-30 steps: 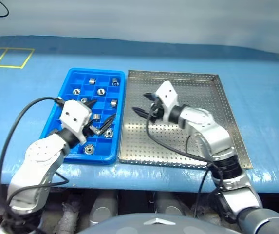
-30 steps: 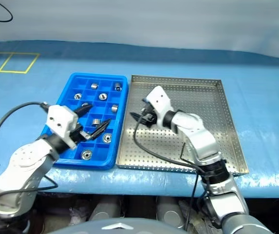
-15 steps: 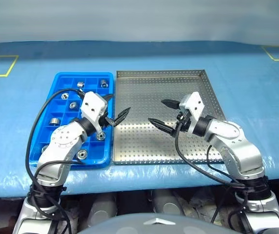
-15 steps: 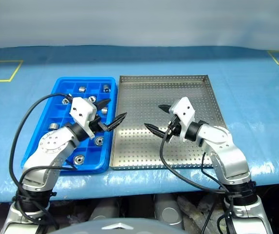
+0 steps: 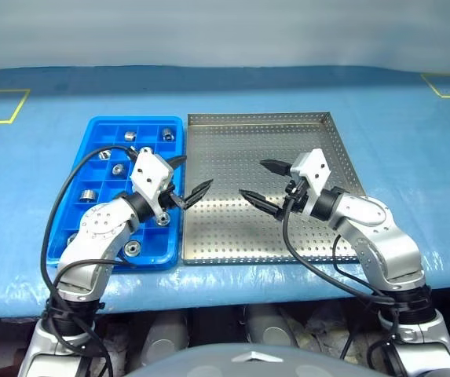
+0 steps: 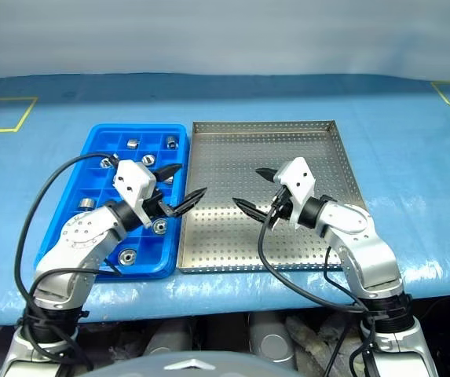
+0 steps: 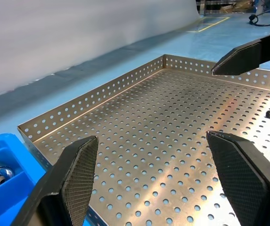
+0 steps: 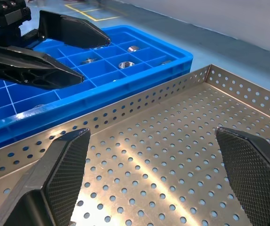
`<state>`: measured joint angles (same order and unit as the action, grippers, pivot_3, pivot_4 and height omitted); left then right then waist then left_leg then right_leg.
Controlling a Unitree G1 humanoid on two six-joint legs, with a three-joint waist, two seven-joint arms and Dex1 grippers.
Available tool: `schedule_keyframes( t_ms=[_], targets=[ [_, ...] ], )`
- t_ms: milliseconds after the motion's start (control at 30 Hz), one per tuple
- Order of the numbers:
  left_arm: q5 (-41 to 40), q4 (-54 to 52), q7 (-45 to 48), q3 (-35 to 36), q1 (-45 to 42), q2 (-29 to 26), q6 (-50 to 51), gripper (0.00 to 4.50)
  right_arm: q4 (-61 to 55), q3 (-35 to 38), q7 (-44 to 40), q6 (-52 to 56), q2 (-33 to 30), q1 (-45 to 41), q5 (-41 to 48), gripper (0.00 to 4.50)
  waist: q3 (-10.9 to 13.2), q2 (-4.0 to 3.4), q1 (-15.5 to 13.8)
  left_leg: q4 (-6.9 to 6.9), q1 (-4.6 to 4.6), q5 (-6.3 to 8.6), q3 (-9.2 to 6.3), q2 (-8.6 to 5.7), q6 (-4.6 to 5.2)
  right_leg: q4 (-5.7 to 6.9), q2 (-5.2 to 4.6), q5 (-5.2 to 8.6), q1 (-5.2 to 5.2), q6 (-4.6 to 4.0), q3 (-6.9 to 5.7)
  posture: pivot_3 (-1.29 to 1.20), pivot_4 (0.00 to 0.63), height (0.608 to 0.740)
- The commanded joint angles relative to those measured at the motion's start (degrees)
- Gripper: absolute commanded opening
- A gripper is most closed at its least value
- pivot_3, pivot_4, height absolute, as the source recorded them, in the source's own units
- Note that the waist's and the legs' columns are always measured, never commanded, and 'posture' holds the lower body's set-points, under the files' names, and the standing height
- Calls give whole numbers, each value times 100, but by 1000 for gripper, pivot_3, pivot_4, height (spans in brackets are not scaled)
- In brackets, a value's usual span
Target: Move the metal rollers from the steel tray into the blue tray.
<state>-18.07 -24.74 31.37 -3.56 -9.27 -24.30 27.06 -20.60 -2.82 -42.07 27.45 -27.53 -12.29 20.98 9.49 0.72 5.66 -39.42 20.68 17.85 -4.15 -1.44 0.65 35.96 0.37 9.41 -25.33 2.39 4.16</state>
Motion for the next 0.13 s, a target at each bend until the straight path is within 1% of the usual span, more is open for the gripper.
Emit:
schedule_keyframes(
  t_ms=[33, 133],
  targets=[
    [32, -152, -82, 78, -13, -61, 79, 4480, -72, 91, 38, -173, 24, -77, 45, 4500, 0, 0, -3, 0, 0, 0, 0, 0, 0, 0, 0, 0, 0, 0, 0, -148, 150, 740],
    [26, -174, -55, 51, 11, -126, 146, 4480, -47, 89, 59, -210, 29, -88, 25, 4500, 0, 0, -3, 0, 0, 0, 0, 0, 0, 0, 1, 0, 0, 1, 0, -147, 150, 740]
  ],
)
